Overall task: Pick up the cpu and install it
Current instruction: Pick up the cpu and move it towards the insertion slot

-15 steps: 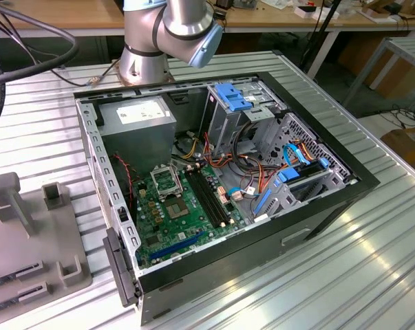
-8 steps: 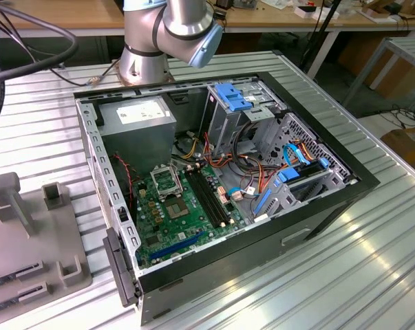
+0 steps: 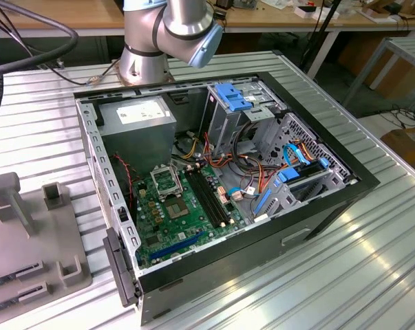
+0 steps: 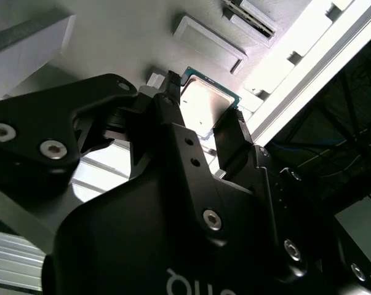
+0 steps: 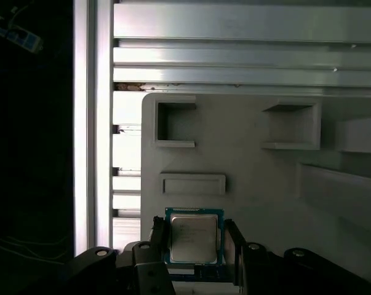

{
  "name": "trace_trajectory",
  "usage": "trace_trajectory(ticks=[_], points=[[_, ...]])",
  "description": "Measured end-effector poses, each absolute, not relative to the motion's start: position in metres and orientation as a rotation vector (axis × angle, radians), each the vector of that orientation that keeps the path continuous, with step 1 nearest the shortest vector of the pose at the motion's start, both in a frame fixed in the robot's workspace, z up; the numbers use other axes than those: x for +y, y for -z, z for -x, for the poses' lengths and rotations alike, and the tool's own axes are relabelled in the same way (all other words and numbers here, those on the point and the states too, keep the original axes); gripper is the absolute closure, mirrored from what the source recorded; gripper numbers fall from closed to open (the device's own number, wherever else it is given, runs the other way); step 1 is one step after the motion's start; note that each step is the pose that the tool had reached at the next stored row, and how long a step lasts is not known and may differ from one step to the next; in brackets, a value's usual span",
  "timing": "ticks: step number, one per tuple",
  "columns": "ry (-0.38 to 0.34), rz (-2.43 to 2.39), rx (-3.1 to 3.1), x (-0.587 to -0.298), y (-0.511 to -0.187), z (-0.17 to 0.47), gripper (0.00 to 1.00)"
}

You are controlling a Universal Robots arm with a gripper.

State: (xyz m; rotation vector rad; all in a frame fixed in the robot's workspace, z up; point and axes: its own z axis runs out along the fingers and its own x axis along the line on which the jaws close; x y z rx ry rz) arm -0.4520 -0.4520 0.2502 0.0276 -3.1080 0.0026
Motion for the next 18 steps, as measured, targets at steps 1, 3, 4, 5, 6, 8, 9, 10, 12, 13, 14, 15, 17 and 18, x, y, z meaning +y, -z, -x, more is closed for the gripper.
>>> trace_trajectory(ticks=[1, 3, 4, 5, 6, 8, 9, 10, 12, 13, 14, 15, 17, 18], points=[[-0.003, -0.028, -3.108, -0.452, -0.251, 0.452, 0.53], [-0.003, -0.028, -3.108, -0.452, -0.254, 0.452, 0.53], [-0.003, -0.028, -3.108, -0.452, -0.254, 0.452, 0.53], [-0.003, -0.028, -3.108, -0.452, -0.255, 0.452, 0.53], [-0.003, -0.028, -3.108, -0.452, -0.256, 0.452, 0.53], [-0.003, -0.028, -3.108, -0.452, -0.258, 0.452, 0.53], [-0.003, -0.028, -3.108, -0.452, -0.260, 0.452, 0.53], [-0.003, -0.028, -3.108, -0.452, -0.261, 0.452, 0.53], [-0.003, -0.028, -3.108, -0.452, -0.263, 0.452, 0.53], [-0.003, -0.028, -3.108, -0.452, -0.264, 0.452, 0.53], [-0.003, -0.028, -3.108, -0.452, -0.265, 0.452, 0.53], [-0.003, -0.028, -3.108, -0.452, -0.265, 0.452, 0.53], [-0.002, -0.028, -3.108, -0.452, -0.267, 0.452, 0.53], [-0.003, -0.028, -3.108, -0.452, -0.267, 0.452, 0.53]])
